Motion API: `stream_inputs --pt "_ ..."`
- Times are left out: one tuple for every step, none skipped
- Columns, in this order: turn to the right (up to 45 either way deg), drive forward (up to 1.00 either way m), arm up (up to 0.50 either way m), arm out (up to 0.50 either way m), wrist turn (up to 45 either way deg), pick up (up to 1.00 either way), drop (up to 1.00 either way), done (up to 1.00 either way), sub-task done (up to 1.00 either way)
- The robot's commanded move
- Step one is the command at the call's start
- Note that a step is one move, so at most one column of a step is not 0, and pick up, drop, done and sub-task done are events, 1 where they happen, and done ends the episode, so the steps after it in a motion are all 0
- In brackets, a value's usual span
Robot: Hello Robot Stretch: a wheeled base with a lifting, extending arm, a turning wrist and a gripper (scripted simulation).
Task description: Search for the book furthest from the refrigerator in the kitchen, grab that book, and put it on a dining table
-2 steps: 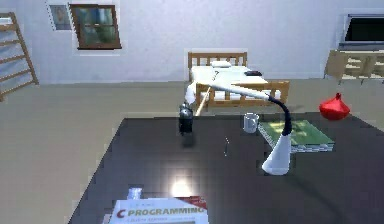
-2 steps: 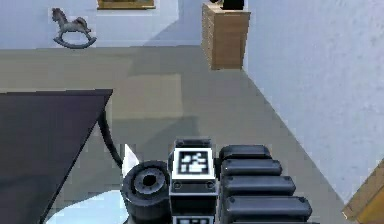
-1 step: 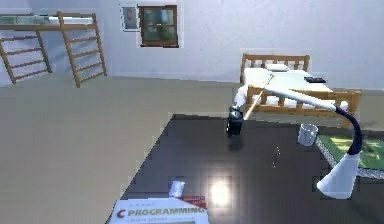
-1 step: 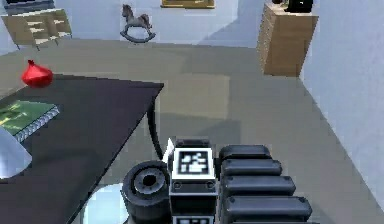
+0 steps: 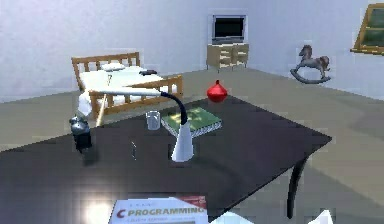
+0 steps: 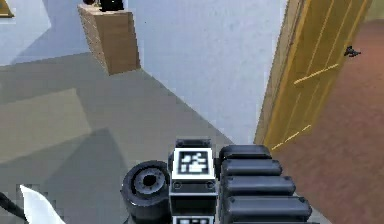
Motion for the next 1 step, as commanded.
stream_inputs --pt "6.0 0.0 0.0 0.0 0.0 0.0 0.0 0.0 0.0"
